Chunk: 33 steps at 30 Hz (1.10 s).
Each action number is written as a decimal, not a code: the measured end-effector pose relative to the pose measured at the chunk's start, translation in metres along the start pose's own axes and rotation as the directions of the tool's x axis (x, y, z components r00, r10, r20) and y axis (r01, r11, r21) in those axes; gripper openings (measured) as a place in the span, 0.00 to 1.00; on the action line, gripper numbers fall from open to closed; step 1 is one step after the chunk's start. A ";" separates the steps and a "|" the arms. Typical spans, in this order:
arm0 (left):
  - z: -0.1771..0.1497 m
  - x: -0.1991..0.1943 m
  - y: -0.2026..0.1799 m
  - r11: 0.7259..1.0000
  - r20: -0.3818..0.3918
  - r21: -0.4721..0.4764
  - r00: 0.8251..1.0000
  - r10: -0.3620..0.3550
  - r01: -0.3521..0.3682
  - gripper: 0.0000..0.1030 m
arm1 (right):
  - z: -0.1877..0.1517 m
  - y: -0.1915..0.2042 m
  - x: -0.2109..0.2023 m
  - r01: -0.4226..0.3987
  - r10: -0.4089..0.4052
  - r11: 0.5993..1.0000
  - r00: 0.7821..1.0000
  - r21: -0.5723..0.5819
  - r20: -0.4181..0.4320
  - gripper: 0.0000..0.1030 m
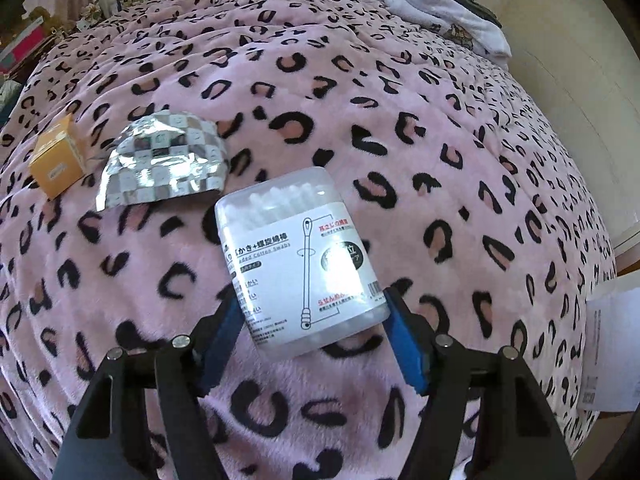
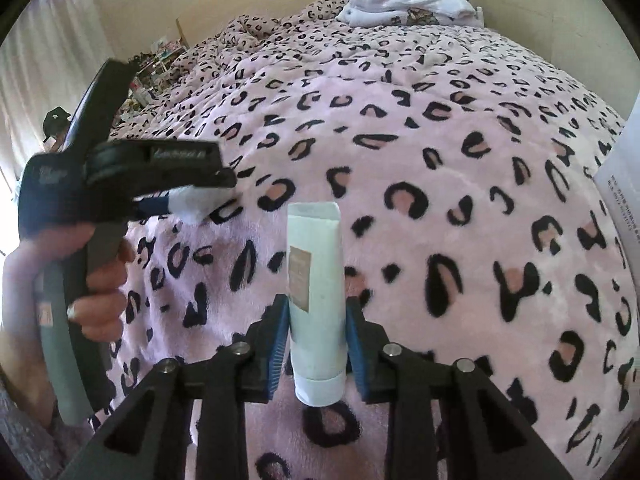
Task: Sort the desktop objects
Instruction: 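Carry the cotton-swab box and cream tube toward the white paper bag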
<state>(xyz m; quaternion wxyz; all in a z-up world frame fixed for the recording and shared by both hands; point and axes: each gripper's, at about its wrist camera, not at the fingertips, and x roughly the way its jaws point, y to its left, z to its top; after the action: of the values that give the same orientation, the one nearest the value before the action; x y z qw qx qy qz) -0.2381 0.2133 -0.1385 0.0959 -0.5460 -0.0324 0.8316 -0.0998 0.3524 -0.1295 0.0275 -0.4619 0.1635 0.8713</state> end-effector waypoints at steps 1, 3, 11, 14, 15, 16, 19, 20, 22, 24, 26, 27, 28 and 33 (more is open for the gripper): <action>-0.002 -0.001 0.001 1.000 0.000 -0.001 1.000 0.001 -0.001 0.68 | -0.007 -0.001 -0.002 0.008 -0.008 1.000 1.000 0.001 -0.007 0.27; -0.005 -0.002 0.005 1.000 -0.006 0.000 1.000 0.003 -0.003 0.68 | -0.011 -0.006 -0.002 0.005 -0.005 1.000 0.999 0.002 -0.036 0.27; -0.019 -0.014 0.019 1.000 0.000 0.003 1.000 -0.004 0.004 0.68 | -0.012 -0.013 0.011 -0.015 0.018 0.999 0.998 0.041 -0.055 0.27; -0.029 -0.033 0.019 1.000 0.035 0.029 0.999 -0.012 0.011 0.68 | -0.014 -0.013 -0.003 -0.028 0.030 0.998 0.999 0.056 -0.028 0.27; -0.033 -0.040 0.018 0.999 0.049 0.040 0.999 -0.016 0.014 0.68 | -0.014 -0.012 -0.007 -0.030 0.031 0.998 0.999 0.057 -0.019 0.27; -0.037 -0.047 0.017 0.999 0.062 0.052 0.998 -0.019 0.016 0.67 | -0.014 -0.012 -0.014 -0.027 0.027 0.998 1.000 0.056 -0.006 0.27; -0.049 -0.077 0.014 0.996 0.108 0.085 0.994 -0.028 0.019 0.65 | -0.014 -0.010 -0.035 -0.026 0.025 0.998 0.999 0.054 0.032 0.27; -0.055 -0.089 0.013 0.995 0.118 0.094 0.992 -0.040 0.029 0.65 | -0.014 -0.009 -0.042 -0.024 0.022 0.998 0.999 0.052 0.042 0.27; -0.063 -0.103 0.011 0.993 0.130 0.105 0.990 -0.062 0.048 0.65 | -0.013 -0.008 -0.058 -0.008 0.004 0.999 0.998 0.052 0.067 0.27; -0.073 -0.117 0.006 0.991 0.149 0.129 0.987 -0.065 0.046 0.65 | -0.013 -0.009 -0.074 0.000 -0.005 0.998 0.996 0.056 0.092 0.27; -0.079 -0.120 0.003 0.989 0.142 0.136 0.987 -0.072 0.053 0.65 | -0.014 -0.012 -0.085 0.008 -0.014 0.998 0.995 0.057 0.102 0.27; -0.081 -0.120 0.002 0.989 0.137 0.135 0.988 -0.072 0.054 0.65 | -0.014 -0.014 -0.090 0.010 -0.017 0.998 0.994 0.063 0.111 0.27; -0.083 -0.120 0.002 0.989 0.132 0.137 0.989 -0.069 0.051 0.64 | -0.015 -0.015 -0.092 0.008 -0.015 0.998 0.994 0.061 0.109 0.27; -0.098 -0.137 -0.005 0.987 0.147 0.153 0.987 -0.067 0.044 0.64 | -0.022 -0.023 -0.105 0.012 -0.021 0.997 0.993 0.074 0.118 0.27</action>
<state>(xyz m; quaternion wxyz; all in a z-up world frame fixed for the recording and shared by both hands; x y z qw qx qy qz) -0.0952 0.1861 -0.0539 0.1570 -0.4715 0.0078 0.8677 -0.0176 0.3779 -0.0615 0.0612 -0.4095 0.1894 0.8903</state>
